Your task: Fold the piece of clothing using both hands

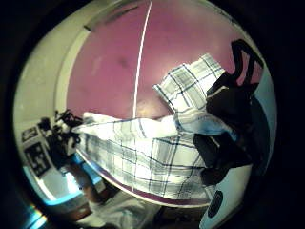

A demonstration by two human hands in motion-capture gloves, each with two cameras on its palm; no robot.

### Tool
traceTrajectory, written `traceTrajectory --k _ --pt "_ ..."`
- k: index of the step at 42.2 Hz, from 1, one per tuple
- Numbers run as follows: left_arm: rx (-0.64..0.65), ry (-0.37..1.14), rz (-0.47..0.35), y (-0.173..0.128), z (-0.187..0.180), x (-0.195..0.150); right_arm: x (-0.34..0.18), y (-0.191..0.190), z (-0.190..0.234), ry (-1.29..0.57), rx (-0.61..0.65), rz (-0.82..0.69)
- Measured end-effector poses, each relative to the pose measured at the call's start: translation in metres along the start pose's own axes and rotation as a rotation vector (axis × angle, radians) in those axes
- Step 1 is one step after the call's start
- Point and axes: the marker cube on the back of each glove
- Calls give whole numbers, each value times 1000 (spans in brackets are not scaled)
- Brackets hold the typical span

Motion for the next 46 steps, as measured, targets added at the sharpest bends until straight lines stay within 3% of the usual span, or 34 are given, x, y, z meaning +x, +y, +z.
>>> traceTrajectory --k 2,5,8,10,15,19,23,27,34,42,46 --pt "-19 -21 -18 -2 -2 2 3 -7 2 -2 6 -5" --pt "-18 41 -24 3 -4 6 11 -4 -4 -62 119 -14" --pt "78 122 -35 9 -6 6 33 12 -9 -217 313 53" --pt "171 143 -51 11 -5 3 52 23 9 -309 348 149" --pt "306 153 -38 -5 28 8 83 31 81 -444 229 332" --pt "368 111 -7 12 13 16 101 95 82 -393 28 499" --pt "161 130 54 38 26 36 109 139 84 -313 -161 597" --pt "-53 178 92 59 40 49 113 140 99 -229 -161 633" --pt "-23 175 53 49 54 46 99 140 105 -151 -119 607" --pt "-68 268 96 52 63 53 86 123 90 107 113 617" --pt "-150 247 66 59 65 50 87 119 81 162 179 613"
